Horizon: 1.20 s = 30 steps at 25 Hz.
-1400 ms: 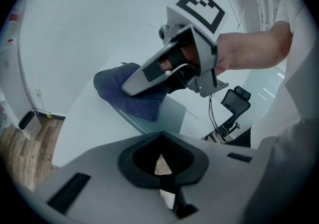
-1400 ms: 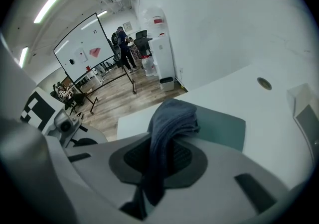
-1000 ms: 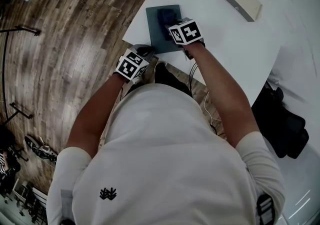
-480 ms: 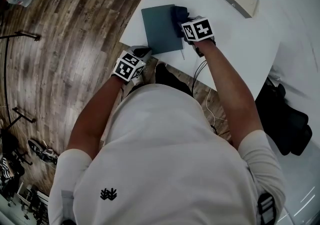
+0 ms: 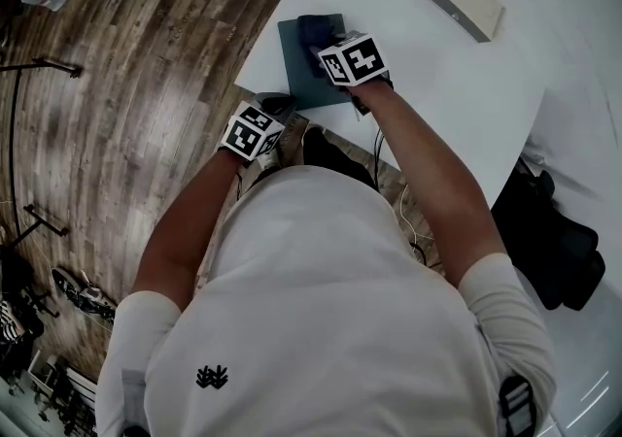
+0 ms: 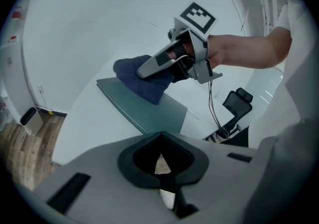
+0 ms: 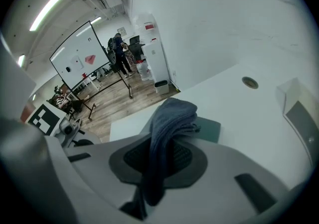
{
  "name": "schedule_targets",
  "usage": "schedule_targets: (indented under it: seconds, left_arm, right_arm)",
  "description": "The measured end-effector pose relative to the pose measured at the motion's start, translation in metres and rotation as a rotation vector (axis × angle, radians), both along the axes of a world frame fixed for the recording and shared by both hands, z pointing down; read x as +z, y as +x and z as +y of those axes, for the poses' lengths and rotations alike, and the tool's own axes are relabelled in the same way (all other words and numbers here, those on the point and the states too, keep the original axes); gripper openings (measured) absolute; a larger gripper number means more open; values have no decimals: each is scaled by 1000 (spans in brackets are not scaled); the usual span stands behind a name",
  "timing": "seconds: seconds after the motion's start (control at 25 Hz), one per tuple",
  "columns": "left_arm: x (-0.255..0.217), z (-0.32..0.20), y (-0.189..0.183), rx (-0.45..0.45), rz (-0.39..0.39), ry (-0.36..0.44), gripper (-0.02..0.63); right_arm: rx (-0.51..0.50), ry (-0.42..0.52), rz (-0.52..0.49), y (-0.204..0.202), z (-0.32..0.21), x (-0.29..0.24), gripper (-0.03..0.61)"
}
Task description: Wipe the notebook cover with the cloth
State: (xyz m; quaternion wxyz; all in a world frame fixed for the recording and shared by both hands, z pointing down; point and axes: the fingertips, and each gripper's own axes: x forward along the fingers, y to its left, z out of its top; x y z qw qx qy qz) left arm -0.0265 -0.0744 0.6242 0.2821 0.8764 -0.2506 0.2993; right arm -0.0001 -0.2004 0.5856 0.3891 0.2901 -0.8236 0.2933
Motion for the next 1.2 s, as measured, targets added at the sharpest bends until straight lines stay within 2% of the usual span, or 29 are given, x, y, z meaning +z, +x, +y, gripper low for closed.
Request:
schedule_targets:
  seconds: [0.2, 0.36, 0.56, 0.72, 0.88, 1.08, 1.2]
  left_arm:
    - [0, 2, 1, 2, -11, -8, 6]
    - [-1, 2, -1, -10, -6, -15, 6]
    - [-2, 3, -4, -23, 11, -26, 6]
    - [-3, 4, -5, 9, -26, 8, 6]
    - [-2, 5, -5, -3, -14, -2, 6]
    - [-2, 6, -5, -13, -5, -11, 6]
    - [-2, 4, -5, -14, -3, -13, 6]
  right_arm:
    - [-50, -29, -40, -46, -4, 7, 44]
    - [-64, -45, -17, -52, -16, 16, 44]
    - [-24, -58, -1, -26, -30, 21, 44]
    - [29, -65, -5, 2, -42, 23, 44]
    - [71, -62, 1, 30, -51, 24, 44]
    - [92, -57, 15, 56, -59, 24, 44]
    - [83, -32, 58, 69, -65, 25, 44]
